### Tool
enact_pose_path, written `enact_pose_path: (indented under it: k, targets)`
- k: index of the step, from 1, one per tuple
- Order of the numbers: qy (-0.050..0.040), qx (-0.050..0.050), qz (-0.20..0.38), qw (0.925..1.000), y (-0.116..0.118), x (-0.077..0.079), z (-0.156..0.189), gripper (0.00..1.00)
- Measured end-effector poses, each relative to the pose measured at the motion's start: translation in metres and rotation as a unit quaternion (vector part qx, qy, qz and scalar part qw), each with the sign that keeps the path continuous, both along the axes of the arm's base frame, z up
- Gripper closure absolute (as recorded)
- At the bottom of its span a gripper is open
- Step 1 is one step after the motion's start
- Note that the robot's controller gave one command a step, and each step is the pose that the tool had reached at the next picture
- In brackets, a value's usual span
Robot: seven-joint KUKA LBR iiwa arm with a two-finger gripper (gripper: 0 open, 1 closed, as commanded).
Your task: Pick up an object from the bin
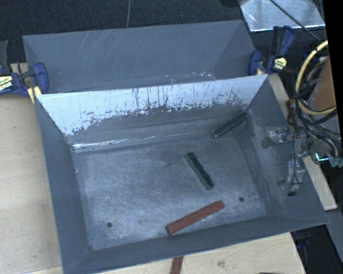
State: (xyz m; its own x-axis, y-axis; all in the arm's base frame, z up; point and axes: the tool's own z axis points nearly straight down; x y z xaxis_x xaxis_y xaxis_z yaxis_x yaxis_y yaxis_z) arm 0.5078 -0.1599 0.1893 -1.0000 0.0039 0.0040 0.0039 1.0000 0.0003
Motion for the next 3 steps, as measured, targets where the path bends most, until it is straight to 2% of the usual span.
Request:
enact_pose_path:
  k: [1, 2, 3]
  targets:
    - [-0.0038, -0.001, 0.002, 1.0000, 0.001, 0.002, 0.004, 0.00]
    - [-0.0052, -0.001, 0.051, 0.9987, 0.022, -0.009, -0.046, 0.00]
    - [-0.0031, 0.000, 0.039, 0.9993, 0.065, -0.003, -0.062, 0.00]
